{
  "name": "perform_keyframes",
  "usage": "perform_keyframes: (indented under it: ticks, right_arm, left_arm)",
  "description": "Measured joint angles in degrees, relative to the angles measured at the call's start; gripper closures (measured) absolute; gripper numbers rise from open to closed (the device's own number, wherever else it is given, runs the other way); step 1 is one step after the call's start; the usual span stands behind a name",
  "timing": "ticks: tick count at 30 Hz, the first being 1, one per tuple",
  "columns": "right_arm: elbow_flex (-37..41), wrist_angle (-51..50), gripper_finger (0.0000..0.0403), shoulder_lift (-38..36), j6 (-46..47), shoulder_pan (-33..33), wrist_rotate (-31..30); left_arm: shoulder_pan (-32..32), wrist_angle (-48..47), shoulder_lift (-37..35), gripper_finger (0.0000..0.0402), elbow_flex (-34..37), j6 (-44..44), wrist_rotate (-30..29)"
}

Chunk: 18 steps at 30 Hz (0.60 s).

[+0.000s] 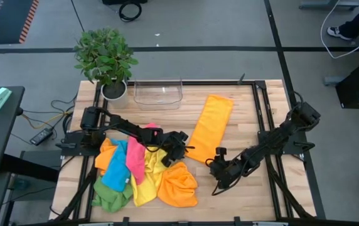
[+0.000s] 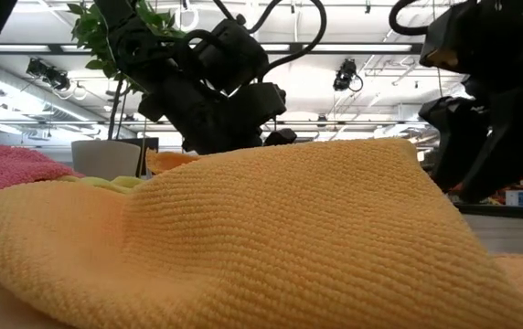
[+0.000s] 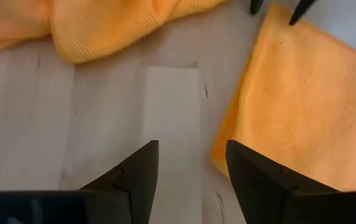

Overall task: Fold microfiber towels
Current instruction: Fold the top right orange microfiber cloth

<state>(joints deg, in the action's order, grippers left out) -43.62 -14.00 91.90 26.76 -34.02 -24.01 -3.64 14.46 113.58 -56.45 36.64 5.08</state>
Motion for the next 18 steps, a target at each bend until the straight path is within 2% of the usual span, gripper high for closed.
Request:
perform_keyframes:
  ticks: [5, 18]
  right_arm:
    - [1.4, 0.4, 0.0214, 0.0, 0.1, 1.5, 0.0]
    - [3.1, 3.4, 0.0238, 0.0, 0.3, 3.5, 2.0]
  left_arm:
    - [0.6, 0.5, 0.5, 0.0251, 0.0, -0.2, 1.6]
    - [0.7, 0.5, 0.5, 0.0263, 0.0, -1.5, 1.4]
